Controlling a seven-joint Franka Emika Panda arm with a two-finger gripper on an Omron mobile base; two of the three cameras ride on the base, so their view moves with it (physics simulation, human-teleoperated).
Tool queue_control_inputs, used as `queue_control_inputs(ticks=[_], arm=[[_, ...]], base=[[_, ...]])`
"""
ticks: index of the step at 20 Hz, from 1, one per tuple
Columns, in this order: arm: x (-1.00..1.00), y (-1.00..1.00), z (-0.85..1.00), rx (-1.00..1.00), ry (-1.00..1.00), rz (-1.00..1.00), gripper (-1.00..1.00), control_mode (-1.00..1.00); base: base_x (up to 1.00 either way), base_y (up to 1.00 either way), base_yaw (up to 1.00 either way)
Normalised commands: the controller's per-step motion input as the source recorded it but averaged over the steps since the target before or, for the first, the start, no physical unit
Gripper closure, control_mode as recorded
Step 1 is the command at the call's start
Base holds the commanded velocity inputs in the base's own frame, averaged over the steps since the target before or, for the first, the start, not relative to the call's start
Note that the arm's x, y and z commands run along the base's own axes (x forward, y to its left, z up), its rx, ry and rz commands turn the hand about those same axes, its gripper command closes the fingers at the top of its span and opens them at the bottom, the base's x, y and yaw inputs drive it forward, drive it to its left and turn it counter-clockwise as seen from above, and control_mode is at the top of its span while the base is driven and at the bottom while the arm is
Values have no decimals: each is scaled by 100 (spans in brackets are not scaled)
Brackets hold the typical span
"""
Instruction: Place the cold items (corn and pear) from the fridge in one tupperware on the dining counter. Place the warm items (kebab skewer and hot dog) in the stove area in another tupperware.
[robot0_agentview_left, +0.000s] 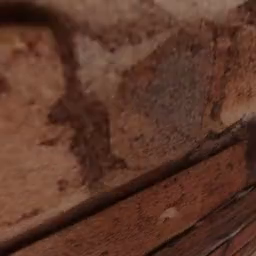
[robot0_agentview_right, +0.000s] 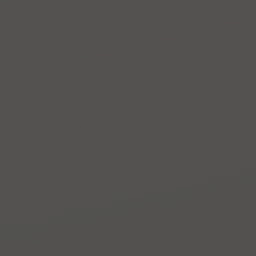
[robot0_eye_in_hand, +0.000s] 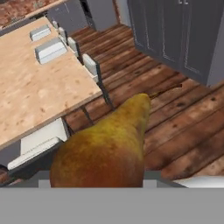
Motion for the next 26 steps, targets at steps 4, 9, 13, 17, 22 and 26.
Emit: queue_control_inputs(ticks=[4,9,13,17,22,26], arm=[[0,0,0,0,0,0,100,100],[0,0,0,0,0,0,100,100],[0,0,0,0,0,0,100,100],[0,0,0,0,0,0,100,100],[0,0,0,0,0,0,100,100],[0,0,0,0,0,0,100,100]], base=[[99,-86,36],[96,-96,31],[95,-93,34],[93,-91,39],[96,-85,51],[99,-67,74]])
